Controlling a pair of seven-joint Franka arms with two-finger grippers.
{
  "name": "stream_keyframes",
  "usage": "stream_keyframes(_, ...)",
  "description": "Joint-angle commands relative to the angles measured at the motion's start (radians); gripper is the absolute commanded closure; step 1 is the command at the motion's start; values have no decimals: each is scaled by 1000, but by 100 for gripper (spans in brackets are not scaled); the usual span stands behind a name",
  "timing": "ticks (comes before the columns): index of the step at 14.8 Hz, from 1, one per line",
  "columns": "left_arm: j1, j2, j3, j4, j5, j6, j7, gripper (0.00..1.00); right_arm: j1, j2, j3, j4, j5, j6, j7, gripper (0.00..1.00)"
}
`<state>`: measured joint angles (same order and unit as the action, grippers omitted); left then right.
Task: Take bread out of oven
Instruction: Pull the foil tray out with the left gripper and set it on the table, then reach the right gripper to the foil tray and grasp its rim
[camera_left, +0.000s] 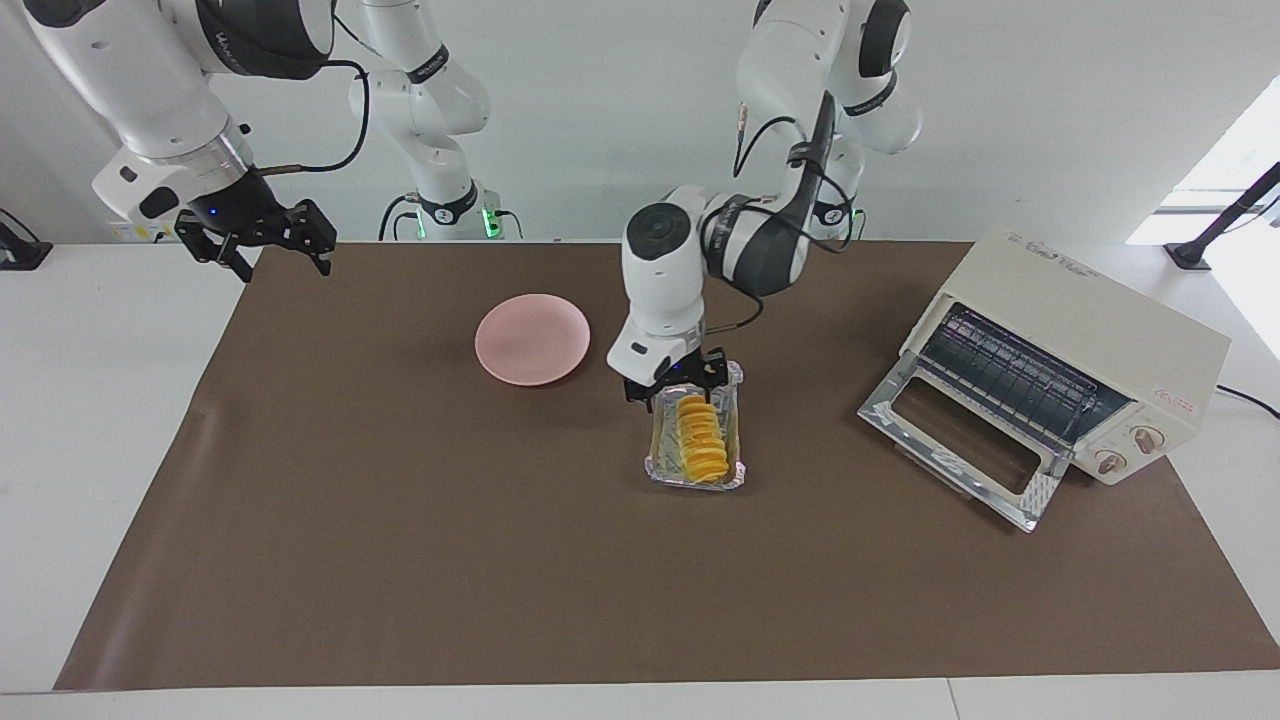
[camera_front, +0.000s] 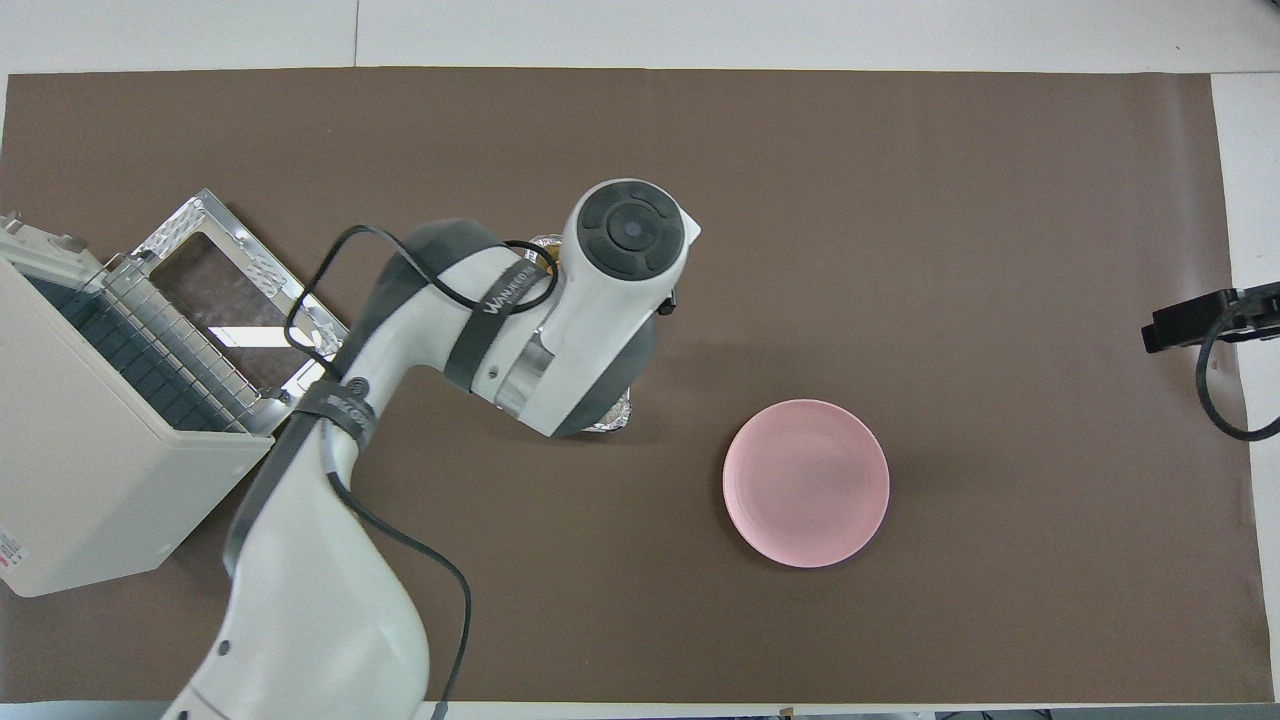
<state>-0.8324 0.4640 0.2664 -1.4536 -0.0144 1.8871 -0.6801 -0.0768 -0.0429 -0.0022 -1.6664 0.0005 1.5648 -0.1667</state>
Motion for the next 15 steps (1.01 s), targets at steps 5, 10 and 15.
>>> stream_keyframes(5,416,-266,-7,-39,-21,-271,331,0,198,67,13,-18,3,115,304,0)
stream_keyframes(10,590,-356,-7,-53,-19,-440,514,0,372,256,14,94,30,219,594,0)
stream_keyframes(15,599,-392,-9,-114,-10,-450,591,0,497,469,11,248,39,270,830,0)
